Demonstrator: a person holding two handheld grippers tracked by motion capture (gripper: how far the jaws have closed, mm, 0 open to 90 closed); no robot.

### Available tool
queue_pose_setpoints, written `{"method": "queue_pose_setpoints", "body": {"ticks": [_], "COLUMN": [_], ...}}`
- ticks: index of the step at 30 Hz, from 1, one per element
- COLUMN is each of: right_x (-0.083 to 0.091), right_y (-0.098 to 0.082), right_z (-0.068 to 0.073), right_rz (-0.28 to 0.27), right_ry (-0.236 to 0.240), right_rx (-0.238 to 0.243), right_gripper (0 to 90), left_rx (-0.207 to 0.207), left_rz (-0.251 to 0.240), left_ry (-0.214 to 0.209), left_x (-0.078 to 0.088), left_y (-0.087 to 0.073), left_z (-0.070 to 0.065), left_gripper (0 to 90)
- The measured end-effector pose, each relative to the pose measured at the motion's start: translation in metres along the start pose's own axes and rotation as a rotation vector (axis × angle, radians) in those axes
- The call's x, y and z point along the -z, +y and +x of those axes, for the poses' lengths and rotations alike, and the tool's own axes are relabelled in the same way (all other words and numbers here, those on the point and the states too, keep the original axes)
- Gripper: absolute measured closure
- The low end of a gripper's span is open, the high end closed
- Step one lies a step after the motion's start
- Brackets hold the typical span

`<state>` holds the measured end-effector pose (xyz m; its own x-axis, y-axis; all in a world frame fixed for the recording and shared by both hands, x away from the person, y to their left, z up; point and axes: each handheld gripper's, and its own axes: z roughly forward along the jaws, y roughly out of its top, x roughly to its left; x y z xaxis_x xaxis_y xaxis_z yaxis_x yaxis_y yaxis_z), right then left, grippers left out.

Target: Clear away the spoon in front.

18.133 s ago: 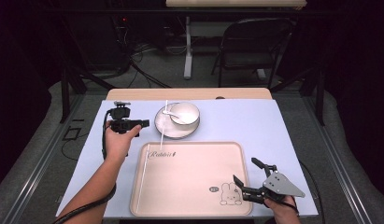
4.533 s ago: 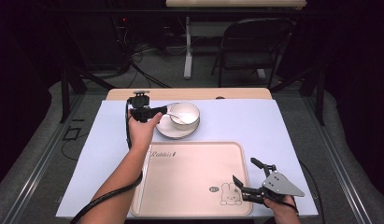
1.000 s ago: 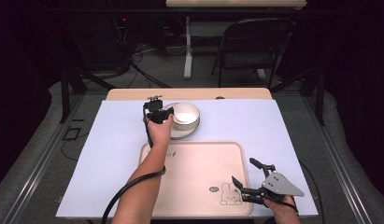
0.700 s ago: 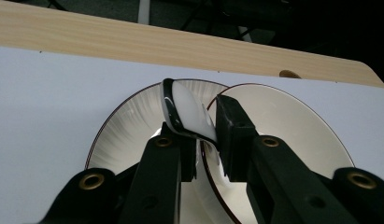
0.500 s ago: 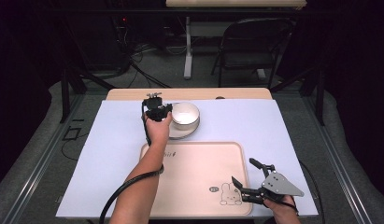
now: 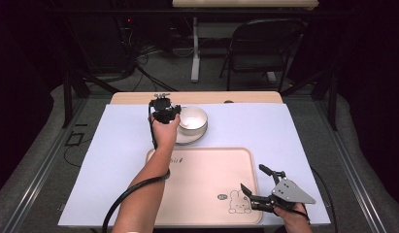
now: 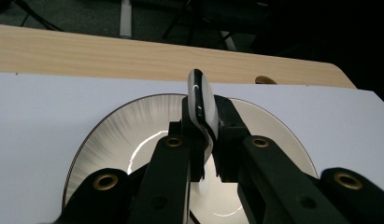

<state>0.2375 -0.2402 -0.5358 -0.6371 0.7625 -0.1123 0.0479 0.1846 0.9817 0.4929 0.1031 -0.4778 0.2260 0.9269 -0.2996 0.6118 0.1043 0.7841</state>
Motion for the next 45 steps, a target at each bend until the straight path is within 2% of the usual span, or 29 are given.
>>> {"method": "queue_pose_setpoints", "body": {"ticks": [7,11,16,45], "right_x": [0.0,0.0,0.0,-0.001], "right_y": [0.0,0.0,0.0,0.0], "right_z": [0.0,0.0,0.0,0.0], "right_rz": [0.001,0.001,0.001,0.006], "right_ry": [-0.002,-0.002,-0.002,-0.004], "right_rx": [0.003,0.003,0.004,0.001], "right_gripper": [14.0,14.0,14.0,14.0], "left_rx": [-0.006,-0.04,-0.05,-0.055], "left_rz": [-0.003,-0.003,-0.004,0.007], "left_ry": [-0.024,0.003,-0.004,-0.03], "left_x": [0.011,0.018,0.024,0.059], "left_y": [0.01,0.015,0.02,0.029], "left_z": [-0.005,-0.008,-0.009,0.001], "left_gripper": [84.6,84.5,84.5,84.6]}}
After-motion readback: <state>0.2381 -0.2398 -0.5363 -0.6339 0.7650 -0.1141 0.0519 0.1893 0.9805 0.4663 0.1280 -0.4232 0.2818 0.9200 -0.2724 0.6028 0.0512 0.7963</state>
